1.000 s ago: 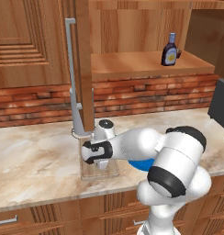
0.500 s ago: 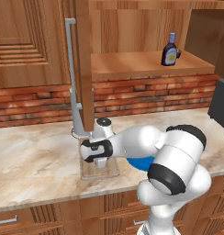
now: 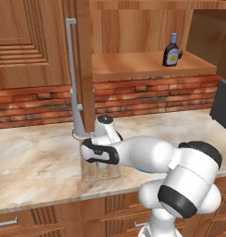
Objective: Pick the chicken drumstick from the plate and place it on the cutting board. Then pick the condiment bottle from the cabinet and place it next to the cutting board.
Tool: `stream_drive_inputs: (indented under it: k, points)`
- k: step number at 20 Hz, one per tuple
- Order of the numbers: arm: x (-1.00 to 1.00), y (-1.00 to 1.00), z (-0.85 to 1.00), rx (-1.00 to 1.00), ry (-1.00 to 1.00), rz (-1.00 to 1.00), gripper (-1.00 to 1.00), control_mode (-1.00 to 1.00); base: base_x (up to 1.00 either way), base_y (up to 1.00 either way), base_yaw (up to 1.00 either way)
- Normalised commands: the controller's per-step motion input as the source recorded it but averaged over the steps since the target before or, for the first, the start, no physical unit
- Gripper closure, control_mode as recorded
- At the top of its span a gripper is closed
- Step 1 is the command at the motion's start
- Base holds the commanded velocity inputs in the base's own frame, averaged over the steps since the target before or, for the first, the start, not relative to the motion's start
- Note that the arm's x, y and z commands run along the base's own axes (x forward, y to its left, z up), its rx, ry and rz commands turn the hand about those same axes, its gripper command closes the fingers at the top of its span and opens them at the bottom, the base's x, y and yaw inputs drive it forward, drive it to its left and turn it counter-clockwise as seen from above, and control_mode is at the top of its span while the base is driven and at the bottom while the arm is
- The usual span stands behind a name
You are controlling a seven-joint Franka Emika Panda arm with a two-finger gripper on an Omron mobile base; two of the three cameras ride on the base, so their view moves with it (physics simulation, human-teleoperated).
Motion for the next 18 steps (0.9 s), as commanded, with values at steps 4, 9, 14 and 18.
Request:
stream_drive_inputs:
  k: [4,9,14,18]
  points:
    - [-0.18,-0.02,0.38,0.0,0.0,0.0,-1.0,-1.0,0.0,0.0,0.0]
    - [-0.12,-0.16,0.34,0.0,0.0,0.0,-1.0,-1.0,0.0,0.0,0.0]
    - [-0.12,-0.28,0.24,0.0,0.0,0.0,-1.0,-1.0,0.0,0.0,0.0]
    - [-0.14,-0.33,0.21,0.07,0.0,0.0,-1.0,-1.0,0.0,0.0,0.0]
